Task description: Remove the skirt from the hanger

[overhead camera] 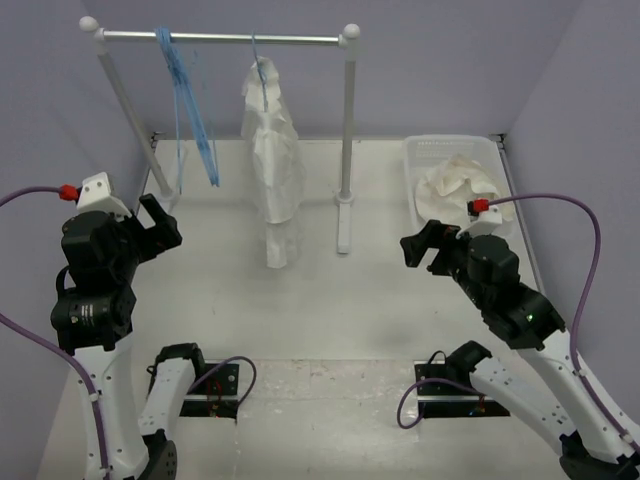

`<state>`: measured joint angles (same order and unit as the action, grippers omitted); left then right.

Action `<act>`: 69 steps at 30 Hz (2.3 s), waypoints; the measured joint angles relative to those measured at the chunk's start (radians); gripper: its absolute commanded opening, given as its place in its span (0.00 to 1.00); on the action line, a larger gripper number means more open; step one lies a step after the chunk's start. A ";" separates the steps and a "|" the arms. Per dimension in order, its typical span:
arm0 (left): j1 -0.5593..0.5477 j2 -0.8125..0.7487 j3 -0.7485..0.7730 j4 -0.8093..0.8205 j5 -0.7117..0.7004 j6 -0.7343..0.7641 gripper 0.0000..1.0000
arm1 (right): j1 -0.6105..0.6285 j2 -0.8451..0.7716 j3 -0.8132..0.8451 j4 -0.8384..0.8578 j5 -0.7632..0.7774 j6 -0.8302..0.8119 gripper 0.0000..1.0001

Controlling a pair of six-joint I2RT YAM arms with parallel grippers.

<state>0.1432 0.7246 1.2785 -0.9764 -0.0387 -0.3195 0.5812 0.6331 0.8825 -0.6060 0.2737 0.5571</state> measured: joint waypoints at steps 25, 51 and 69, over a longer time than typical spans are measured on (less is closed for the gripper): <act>0.000 0.285 0.322 0.341 0.610 -0.055 1.00 | 0.000 0.002 -0.024 0.061 -0.006 -0.016 0.99; -0.397 0.941 0.698 0.493 0.246 0.097 0.80 | 0.000 0.066 -0.033 0.074 0.000 -0.053 0.99; -0.488 1.063 0.782 0.473 -0.021 0.184 0.00 | 0.000 0.068 -0.028 0.076 0.028 -0.079 0.99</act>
<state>-0.3443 1.7878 2.0605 -0.5034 -0.0597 -0.1352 0.5812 0.7013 0.8543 -0.5304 0.3016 0.4778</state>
